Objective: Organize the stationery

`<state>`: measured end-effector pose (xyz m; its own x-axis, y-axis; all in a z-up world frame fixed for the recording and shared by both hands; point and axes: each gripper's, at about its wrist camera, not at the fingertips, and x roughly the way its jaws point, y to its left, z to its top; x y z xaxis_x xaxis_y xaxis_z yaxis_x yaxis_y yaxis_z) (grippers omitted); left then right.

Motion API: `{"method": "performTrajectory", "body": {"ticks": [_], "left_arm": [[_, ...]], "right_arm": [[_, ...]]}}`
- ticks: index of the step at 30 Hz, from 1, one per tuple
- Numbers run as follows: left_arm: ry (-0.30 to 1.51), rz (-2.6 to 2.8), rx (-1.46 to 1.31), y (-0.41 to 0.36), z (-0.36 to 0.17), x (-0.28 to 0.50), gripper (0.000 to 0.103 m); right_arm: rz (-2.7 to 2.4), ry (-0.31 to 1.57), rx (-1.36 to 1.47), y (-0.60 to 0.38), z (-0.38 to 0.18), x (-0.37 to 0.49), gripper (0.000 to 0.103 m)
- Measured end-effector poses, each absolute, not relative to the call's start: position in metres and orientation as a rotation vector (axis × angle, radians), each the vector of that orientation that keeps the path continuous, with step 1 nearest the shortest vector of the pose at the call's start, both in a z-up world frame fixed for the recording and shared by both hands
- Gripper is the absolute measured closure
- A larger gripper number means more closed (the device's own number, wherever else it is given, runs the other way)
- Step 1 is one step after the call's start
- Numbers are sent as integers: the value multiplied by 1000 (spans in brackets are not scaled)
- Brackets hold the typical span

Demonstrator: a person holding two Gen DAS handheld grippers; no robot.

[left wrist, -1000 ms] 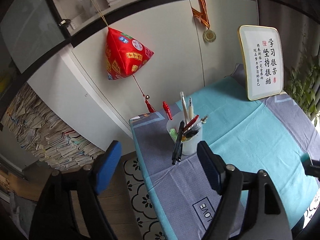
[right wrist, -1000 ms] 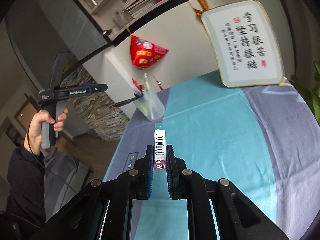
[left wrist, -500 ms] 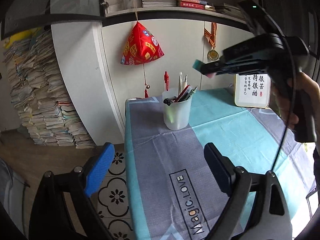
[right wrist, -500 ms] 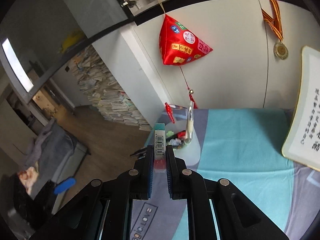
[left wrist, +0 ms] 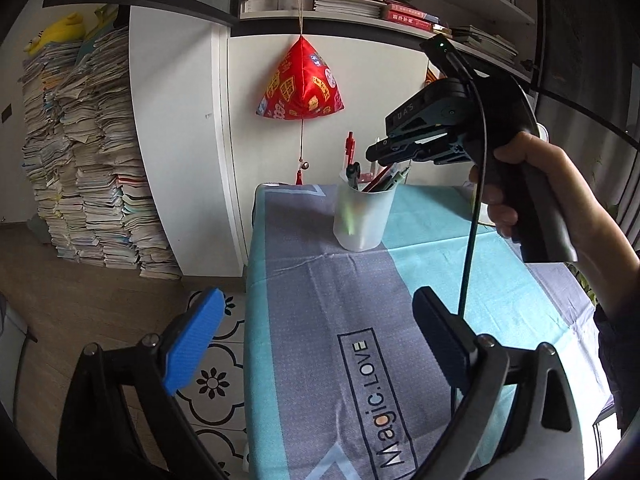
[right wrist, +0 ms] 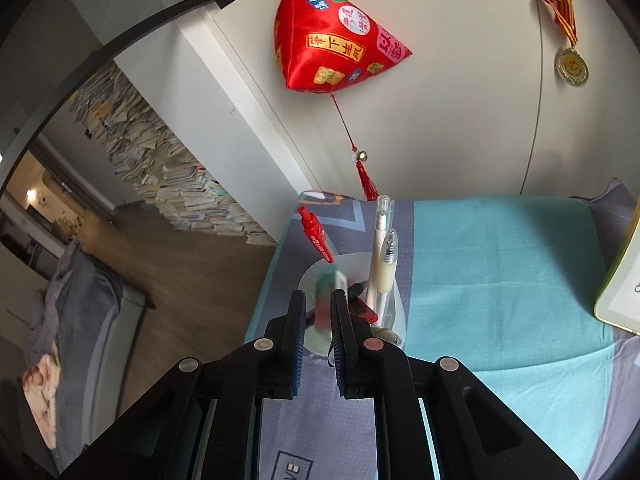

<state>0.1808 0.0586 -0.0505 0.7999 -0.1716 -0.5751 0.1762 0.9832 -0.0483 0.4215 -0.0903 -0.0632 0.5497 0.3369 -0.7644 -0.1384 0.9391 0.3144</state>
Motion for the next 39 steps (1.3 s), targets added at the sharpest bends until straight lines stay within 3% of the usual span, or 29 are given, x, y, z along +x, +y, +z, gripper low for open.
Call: {"method": "performTrajectory", "body": {"ticks": [4,9,14,16,18,24,39], "left_arm": [[587,-133,30,58,-50,175,7],[551,-106,-3,57,-49,162,2],[548,-89,-63,57,-44,152,1],[552,-94,-79,56,-43,149,1],[565,-75,-90,55,-42,145,1],[551,-14,-90,45,-31,123,1],[466,-31,19,-5,3,55,1]], "right_arm": [[266,885,117,-89,-52,393,89],[219,828,-109,-85,-51,343,62],[88,781,-159,-100,-51,284,61],[22,744,-137,-112,-49,256,52],[-30,705,-104,-123,-48,228,32],[-174,625,-65,-144,-41,148,19],[-302,540,-8,-165,-16,45,18]]}}
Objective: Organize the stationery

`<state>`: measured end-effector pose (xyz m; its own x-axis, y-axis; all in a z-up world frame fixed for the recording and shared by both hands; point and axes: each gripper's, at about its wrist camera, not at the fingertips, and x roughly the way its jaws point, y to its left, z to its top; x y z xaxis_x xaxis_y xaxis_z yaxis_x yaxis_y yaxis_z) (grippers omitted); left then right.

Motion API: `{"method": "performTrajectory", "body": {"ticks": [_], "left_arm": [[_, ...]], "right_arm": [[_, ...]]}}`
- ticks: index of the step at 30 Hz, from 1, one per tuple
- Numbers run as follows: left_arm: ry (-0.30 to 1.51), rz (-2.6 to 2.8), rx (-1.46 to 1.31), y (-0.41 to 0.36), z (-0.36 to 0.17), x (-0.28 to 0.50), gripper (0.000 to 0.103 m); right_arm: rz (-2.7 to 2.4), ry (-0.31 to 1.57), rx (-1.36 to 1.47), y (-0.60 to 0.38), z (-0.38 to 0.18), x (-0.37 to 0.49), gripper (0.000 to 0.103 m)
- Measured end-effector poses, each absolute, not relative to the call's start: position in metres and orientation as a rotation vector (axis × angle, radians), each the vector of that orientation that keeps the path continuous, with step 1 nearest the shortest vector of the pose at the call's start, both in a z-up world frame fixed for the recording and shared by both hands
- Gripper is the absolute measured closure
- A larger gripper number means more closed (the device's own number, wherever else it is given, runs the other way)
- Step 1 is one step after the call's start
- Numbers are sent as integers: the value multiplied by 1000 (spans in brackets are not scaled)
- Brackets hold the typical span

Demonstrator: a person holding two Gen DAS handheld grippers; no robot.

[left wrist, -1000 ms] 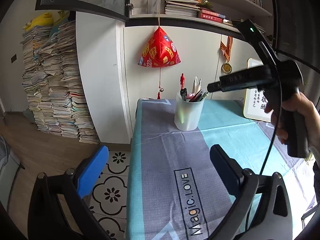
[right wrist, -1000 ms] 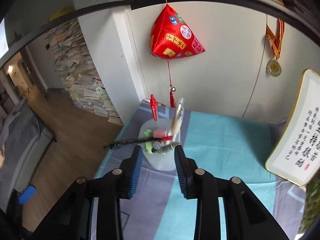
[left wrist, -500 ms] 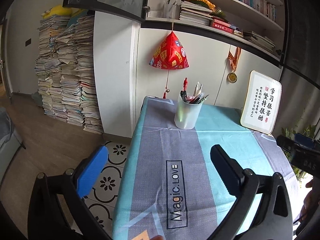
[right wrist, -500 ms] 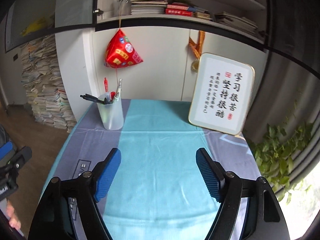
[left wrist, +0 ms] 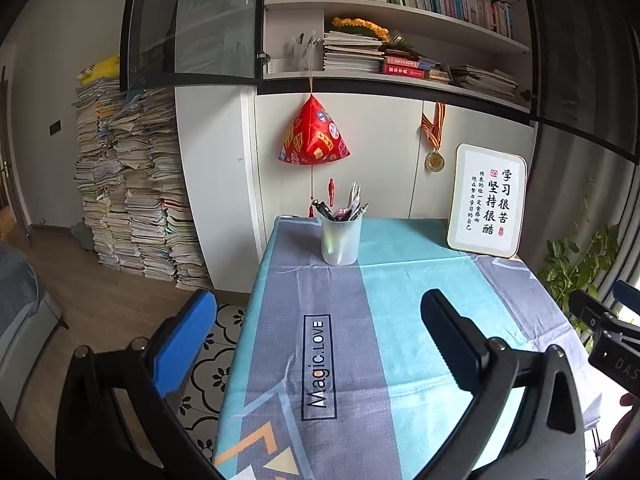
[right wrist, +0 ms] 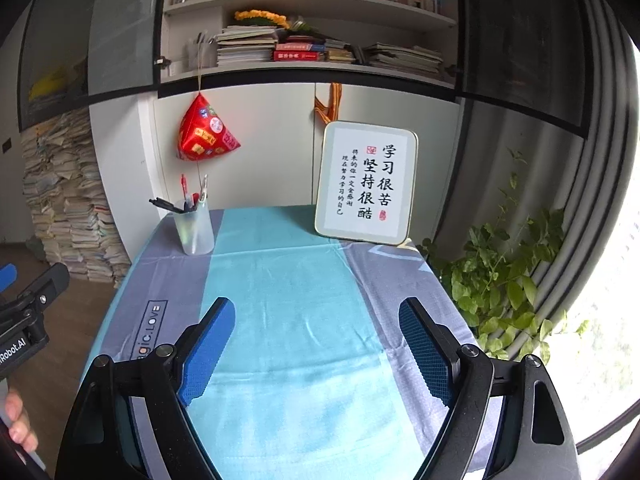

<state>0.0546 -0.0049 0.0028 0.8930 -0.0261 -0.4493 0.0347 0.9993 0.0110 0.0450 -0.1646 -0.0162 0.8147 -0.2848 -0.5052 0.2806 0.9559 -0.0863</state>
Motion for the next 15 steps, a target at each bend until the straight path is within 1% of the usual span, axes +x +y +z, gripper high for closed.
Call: {"method": "performTrajectory", "body": {"ticks": [4,15], "left_arm": [[453,-29,28,-11,7,48,1],[450,-27,-5,-13,14,39,1]], "right_arm": [[-314,539,-4,-171,-10,36,14],[-304,525,7,-171,-4,22,14]]}}
